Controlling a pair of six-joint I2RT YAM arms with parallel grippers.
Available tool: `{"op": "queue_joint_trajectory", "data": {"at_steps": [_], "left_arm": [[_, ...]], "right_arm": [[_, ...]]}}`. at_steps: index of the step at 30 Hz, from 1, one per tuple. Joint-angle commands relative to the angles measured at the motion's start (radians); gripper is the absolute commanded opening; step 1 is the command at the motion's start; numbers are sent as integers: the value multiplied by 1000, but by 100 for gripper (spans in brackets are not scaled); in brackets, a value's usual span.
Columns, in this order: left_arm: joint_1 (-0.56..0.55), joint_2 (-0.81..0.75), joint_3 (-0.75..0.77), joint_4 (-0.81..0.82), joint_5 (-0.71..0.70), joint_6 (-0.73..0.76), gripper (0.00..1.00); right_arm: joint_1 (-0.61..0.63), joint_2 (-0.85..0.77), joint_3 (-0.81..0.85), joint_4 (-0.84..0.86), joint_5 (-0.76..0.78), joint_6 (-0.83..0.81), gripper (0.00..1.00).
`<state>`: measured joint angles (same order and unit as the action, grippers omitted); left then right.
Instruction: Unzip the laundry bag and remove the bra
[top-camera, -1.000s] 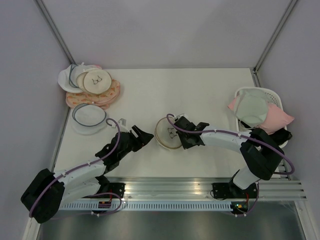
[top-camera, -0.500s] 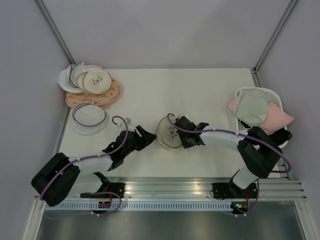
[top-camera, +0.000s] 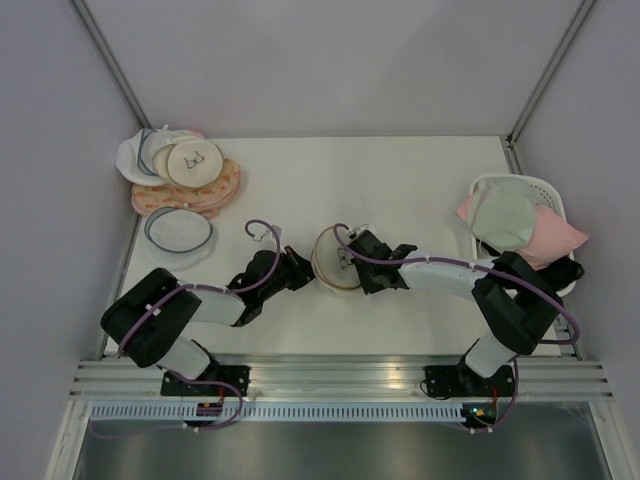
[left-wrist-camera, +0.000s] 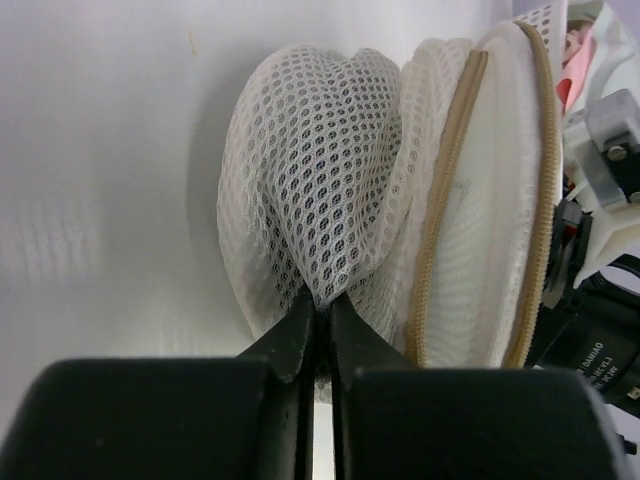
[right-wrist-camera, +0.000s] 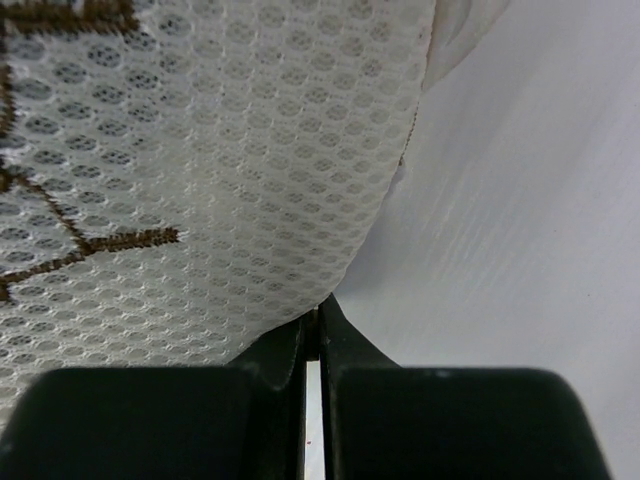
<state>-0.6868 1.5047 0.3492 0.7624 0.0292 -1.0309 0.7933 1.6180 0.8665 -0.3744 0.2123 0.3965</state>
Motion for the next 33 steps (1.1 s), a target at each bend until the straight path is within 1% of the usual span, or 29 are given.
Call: {"op": "queue_joint_trajectory", "data": {"at_steps": [1, 3, 4, 5, 6, 7, 8, 9, 10, 12, 13, 15, 17, 20, 27, 33], "left_arm": [[-2, -24, -10, 120, 32, 20, 2], [-2, -84, -27, 85, 9, 32, 2], [-3, -113, -26, 54, -1, 37, 2], [-2, -165, -23, -42, -14, 43, 2], [-2, -199, -12, -88, -24, 61, 2], [-2, -228, -6, -128, -50, 71, 2], [-2, -253, -1, -174, -58, 80, 2], [-2, -308, 14, -249, -72, 98, 2], [-2, -329, 22, -285, -74, 109, 2], [-2, -383, 39, -355, -80, 120, 2], [-2, -399, 43, -367, -78, 124, 2], [-2, -416, 56, -399, -75, 126, 2], [-2, -417, 59, -399, -71, 123, 2], [-2, -397, 54, -390, -55, 106, 2], [-3, -389, 22, -344, -35, 61, 2], [-3, -409, 17, -347, -38, 54, 2]], "right_arm": [[-5, 17, -20, -23, 1, 13, 0], [-5, -10, -17, -41, 68, 51, 2], [-8, -26, -15, -50, 94, 67, 34], [-8, -47, -11, -81, 123, 83, 47], [-8, -103, -9, -92, 154, 93, 59], [-8, -139, -11, -100, 160, 97, 81], [-8, -177, -8, -109, 164, 94, 91], [-6, -254, -3, -124, 162, 93, 94], [-6, -292, 3, -133, 156, 87, 98], [-5, -392, 29, -139, 122, 68, 98], [-3, -417, 52, -136, 78, 61, 98], [3, -467, 78, -133, 39, 54, 98], [10, -475, 117, -115, -10, 48, 98], [20, -416, 172, -101, -48, 57, 98], [147, -267, 278, -74, 27, 105, 98], [204, -181, 345, -50, 53, 153, 98]]}}
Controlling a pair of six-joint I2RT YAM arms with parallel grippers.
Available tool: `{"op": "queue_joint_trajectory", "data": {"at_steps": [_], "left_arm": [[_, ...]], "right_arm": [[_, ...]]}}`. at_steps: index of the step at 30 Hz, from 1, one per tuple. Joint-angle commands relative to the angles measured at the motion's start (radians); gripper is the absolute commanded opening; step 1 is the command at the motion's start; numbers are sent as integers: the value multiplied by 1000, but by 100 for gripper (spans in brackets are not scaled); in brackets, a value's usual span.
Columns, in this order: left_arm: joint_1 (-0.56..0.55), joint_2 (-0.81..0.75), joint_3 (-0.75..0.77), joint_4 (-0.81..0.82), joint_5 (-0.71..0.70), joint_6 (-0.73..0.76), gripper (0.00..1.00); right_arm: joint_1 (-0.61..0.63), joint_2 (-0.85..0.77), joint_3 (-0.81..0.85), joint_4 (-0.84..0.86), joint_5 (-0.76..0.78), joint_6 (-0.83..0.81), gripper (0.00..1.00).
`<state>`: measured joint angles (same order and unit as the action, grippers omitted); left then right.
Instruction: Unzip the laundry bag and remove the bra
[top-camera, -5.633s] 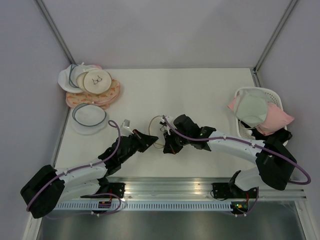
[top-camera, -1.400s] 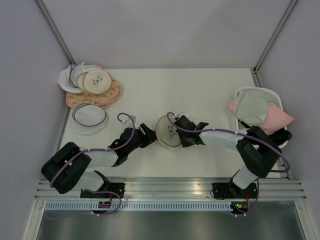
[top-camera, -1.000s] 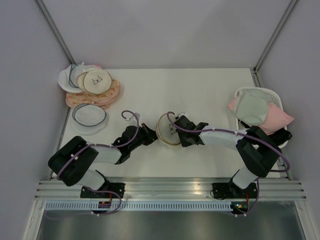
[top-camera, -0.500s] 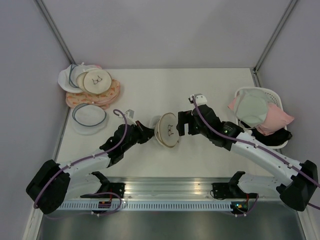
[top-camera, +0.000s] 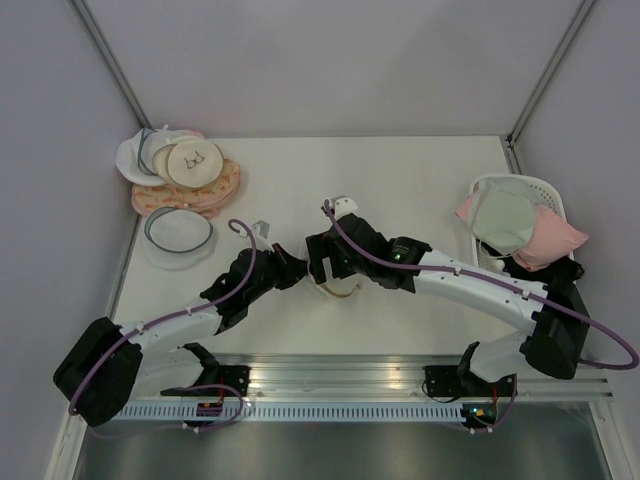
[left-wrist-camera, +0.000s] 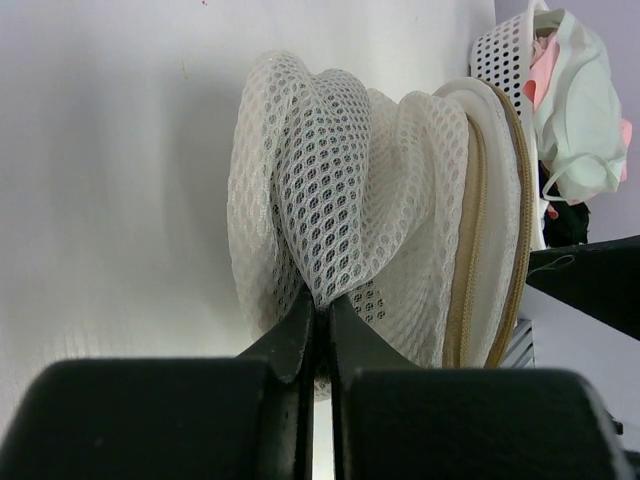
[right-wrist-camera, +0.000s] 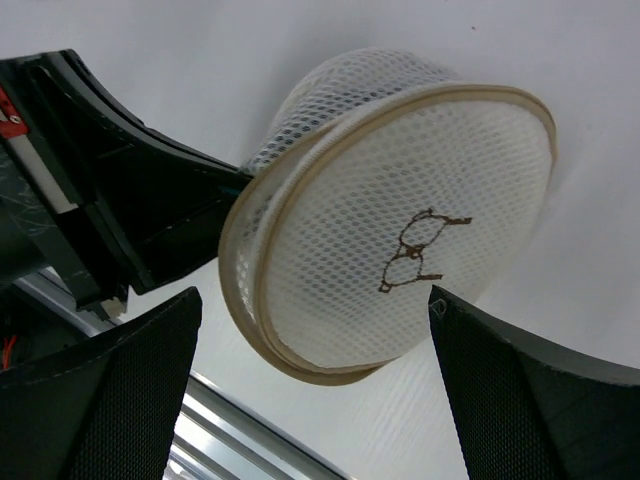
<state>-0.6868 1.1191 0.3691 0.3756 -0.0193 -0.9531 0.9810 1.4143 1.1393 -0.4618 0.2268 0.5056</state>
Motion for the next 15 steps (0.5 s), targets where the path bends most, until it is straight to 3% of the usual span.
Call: {"op": "queue_joint_trajectory", "data": {"at_steps": [1, 9, 15], "left_arm": [[-3, -25, -2, 42, 10, -26, 2], [-3, -57, -21, 33, -1, -32, 2], [-3, -139, -44, -24, -39, -19, 2]], "right_arm": [[19, 37, 85, 34, 51, 50, 98], [36, 225, 214, -193, 287, 109, 98], [-8, 97, 80, -304, 465, 204, 98]]}}
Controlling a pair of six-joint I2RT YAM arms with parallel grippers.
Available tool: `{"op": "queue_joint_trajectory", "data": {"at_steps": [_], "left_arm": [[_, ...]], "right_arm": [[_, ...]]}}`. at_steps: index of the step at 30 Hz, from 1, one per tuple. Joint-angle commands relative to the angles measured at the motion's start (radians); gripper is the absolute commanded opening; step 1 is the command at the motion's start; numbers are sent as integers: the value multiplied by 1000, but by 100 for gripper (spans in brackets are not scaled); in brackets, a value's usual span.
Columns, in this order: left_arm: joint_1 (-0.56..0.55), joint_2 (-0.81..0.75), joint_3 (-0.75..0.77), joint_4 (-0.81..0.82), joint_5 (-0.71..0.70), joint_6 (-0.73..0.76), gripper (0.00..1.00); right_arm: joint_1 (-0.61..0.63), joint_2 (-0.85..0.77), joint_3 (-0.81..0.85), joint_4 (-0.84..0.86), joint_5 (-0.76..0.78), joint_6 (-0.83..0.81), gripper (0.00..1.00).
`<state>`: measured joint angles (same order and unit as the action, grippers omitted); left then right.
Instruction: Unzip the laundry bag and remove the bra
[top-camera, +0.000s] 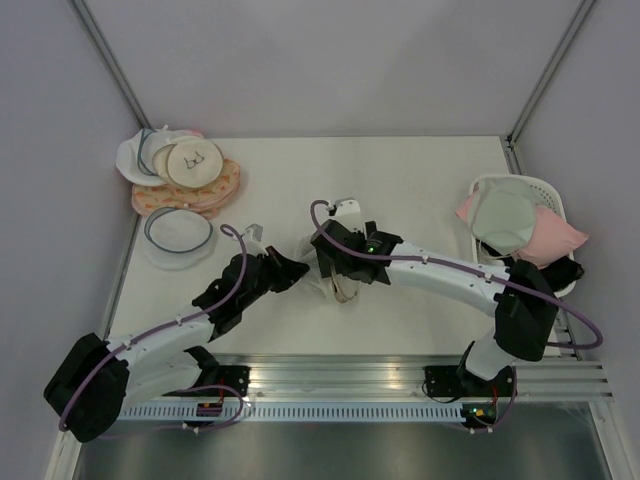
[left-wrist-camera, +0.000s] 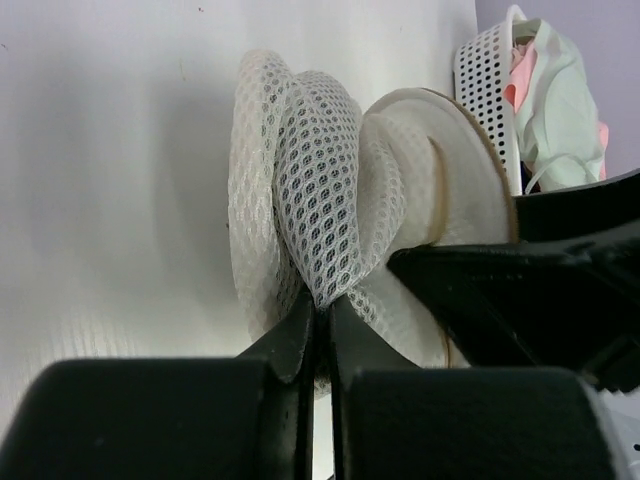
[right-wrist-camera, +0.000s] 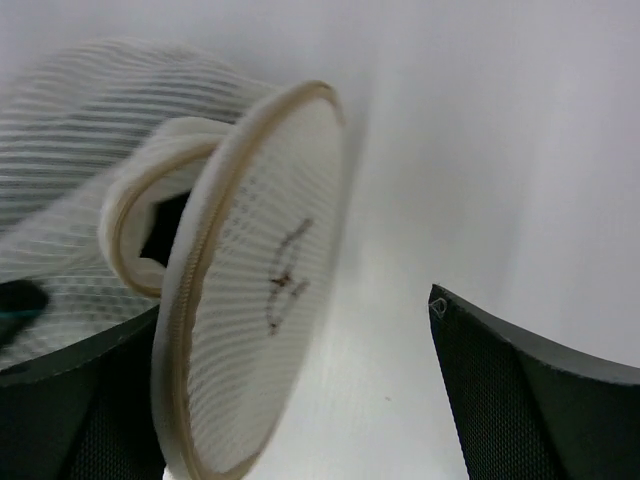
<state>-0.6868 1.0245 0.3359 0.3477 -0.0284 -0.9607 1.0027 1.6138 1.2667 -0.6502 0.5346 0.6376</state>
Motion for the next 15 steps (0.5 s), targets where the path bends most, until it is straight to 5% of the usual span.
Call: {"op": "queue_joint_trajectory", "data": {"at_steps": [1, 9, 15], "left_arm": [[-3, -59, -15, -6, -33, -10, 2], [-2, -76, -43, -39, -61, -4, 2], [-2, -50, -83, -12, -56, -10, 2]], "right_arm": [[-39, -130, -84, -136, 165, 80, 98], [-84, -305, -179, -268, 274, 117, 98], [-84, -374, -306, 47, 1, -62, 98]]}}
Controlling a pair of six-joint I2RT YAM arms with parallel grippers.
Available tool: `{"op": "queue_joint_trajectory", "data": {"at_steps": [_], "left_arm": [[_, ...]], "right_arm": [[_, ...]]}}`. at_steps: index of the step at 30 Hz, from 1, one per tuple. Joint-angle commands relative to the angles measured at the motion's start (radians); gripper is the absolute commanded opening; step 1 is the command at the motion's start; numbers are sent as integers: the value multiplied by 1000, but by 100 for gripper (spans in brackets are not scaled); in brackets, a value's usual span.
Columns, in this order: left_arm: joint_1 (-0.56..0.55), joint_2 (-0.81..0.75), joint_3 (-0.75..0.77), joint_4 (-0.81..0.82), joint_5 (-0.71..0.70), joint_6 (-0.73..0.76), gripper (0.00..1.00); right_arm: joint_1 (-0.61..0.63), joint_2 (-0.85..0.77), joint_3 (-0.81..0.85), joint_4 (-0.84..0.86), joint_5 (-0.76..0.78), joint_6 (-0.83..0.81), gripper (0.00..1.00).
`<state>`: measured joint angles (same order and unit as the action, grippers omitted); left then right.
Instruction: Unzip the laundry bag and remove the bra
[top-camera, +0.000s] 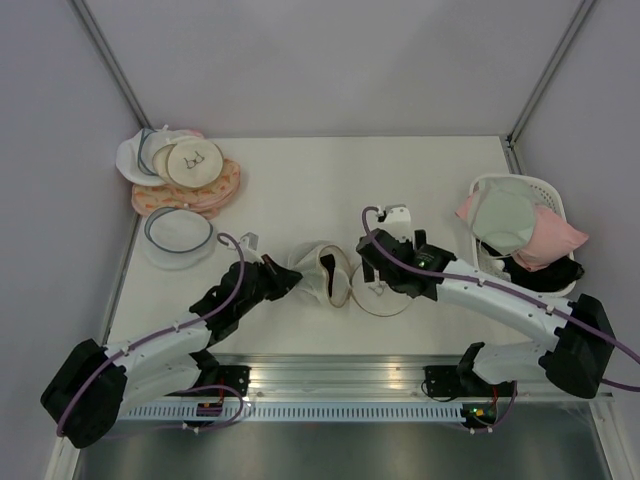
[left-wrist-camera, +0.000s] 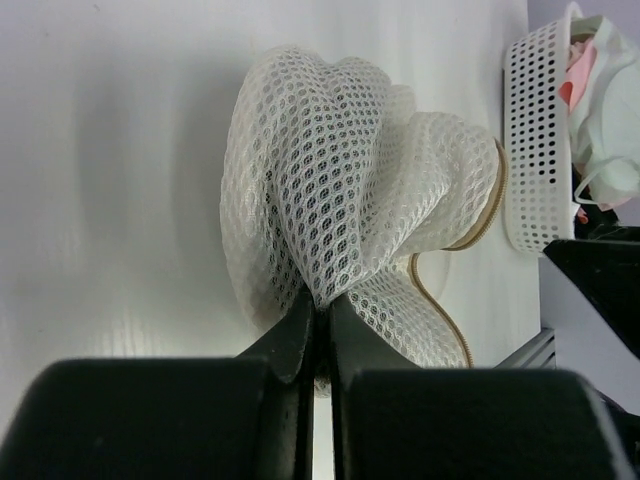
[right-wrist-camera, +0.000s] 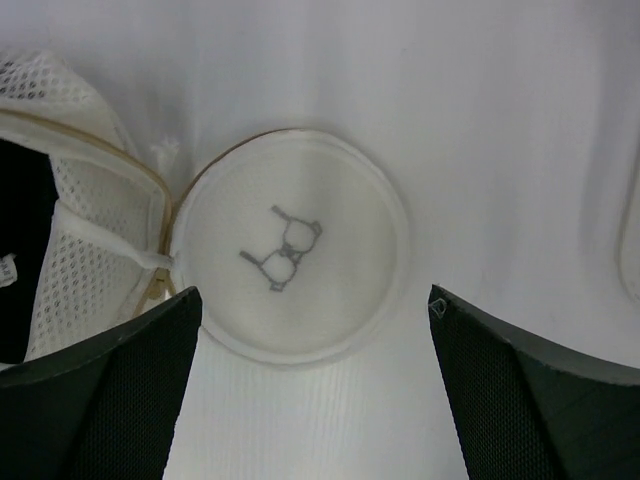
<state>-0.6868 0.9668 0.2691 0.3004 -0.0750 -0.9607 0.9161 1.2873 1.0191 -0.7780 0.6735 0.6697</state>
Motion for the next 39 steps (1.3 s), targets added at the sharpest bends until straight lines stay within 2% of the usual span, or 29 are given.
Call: {"op": "queue_joint_trajectory", "data": {"at_steps": [1, 4, 5, 7, 8, 10, 11, 12, 13, 14, 17, 19, 21, 23, 24, 25, 28, 34, 39], "left_arm": [[-2, 10, -24, 48, -8, -13, 2], [-2, 15, -109, 173, 11, -26, 2], [-2, 18, -128, 216, 24, -41, 2], [-2, 32, -172, 334, 62, -55, 2], [-2, 36, -185, 368, 70, -62, 6], [-2, 41, -229, 494, 116, -79, 21], [-2, 39, -241, 523, 121, -88, 37], [-2, 39, -251, 549, 122, -99, 47], [-2, 29, -264, 572, 126, -116, 55], [-2, 21, -266, 574, 126, -124, 67], [-2, -23, -269, 545, 113, -147, 82], [-2, -55, -269, 473, 98, -157, 85], [-2, -120, -269, 410, 80, -164, 88], [-2, -187, -269, 324, 40, -168, 89], [-2, -212, -272, 300, 31, -167, 89], [-2, -232, -290, 277, 17, -170, 89], [-2, -296, -297, 188, -2, -176, 89], [-2, -382, -320, 118, -16, -188, 89], [-2, -418, -326, 89, -16, -190, 89]], "right_arm": [[3, -60, -104, 275, -217, -125, 98], [1, -71, -151, 423, -355, -156, 98], [1, -63, -152, 446, -392, -171, 92], [3, -33, -149, 502, -439, -180, 86], [1, -20, -146, 516, -484, -185, 79], [3, 18, -131, 542, -514, -193, 68], [1, 29, -128, 551, -538, -194, 56], [1, 39, -123, 571, -554, -194, 49], [1, 58, -120, 579, -561, -194, 36], [3, 67, -117, 586, -577, -196, 31], [1, 105, -106, 602, -589, -194, 18], [1, 130, -94, 609, -603, -199, 14], [1, 145, -86, 625, -624, -199, 13], [3, 173, -80, 637, -634, -196, 18], [3, 197, -67, 641, -632, -196, 27], [1, 213, -60, 640, -629, -196, 54], [3, 282, -24, 640, -614, -199, 70], [0, 406, 36, 648, -577, -196, 67], [1, 477, 75, 600, -434, -205, 64]]}}
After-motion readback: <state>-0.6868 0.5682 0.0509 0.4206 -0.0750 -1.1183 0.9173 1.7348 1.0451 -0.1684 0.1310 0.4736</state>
